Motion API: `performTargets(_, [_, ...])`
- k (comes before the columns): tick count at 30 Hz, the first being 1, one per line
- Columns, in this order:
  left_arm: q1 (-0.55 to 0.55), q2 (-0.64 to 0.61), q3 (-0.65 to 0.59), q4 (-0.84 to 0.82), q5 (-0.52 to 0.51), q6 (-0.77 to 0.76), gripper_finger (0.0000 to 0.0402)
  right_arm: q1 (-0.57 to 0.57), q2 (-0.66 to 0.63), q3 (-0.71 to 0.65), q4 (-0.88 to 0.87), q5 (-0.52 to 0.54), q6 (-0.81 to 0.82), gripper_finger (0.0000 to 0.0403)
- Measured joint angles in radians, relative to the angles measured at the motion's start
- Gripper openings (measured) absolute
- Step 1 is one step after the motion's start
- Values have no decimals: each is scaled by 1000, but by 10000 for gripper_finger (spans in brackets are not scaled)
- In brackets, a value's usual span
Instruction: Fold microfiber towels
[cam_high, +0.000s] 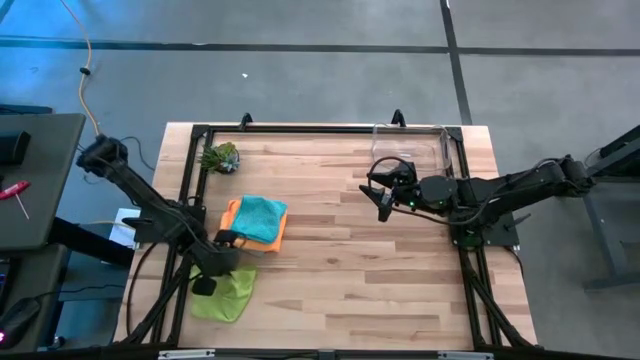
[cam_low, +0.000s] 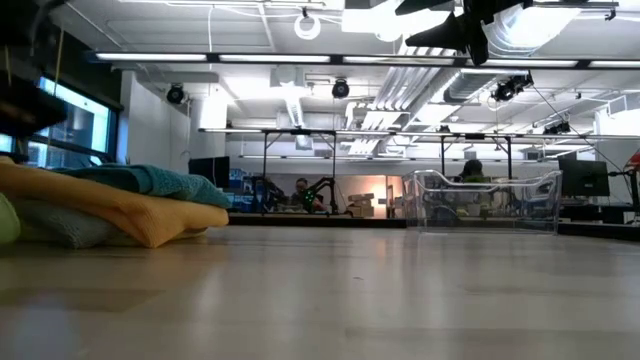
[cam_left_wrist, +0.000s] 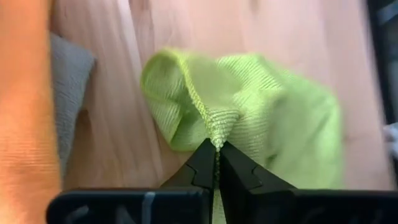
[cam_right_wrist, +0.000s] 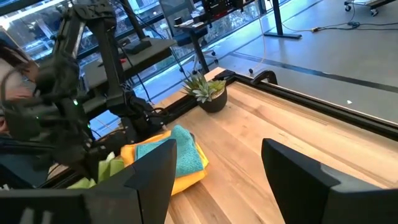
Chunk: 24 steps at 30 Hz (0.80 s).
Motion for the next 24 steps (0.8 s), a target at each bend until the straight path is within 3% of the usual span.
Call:
performTargets(6, [0, -104, 119, -69, -49, 58, 1, 0, 0, 0, 7, -27, 48, 227])
performTargets(11, [27, -95, 222, -81, -114, 171, 1, 0, 0, 0, 16, -110, 52, 227])
performTargets(17, [107, 31, 352, -90, -61, 307, 0, 2, 10, 0, 10, -232, 51, 227])
performTargets(24, [229, 244, 604, -80, -42, 569, 0, 2, 18, 1, 26, -266, 21, 227])
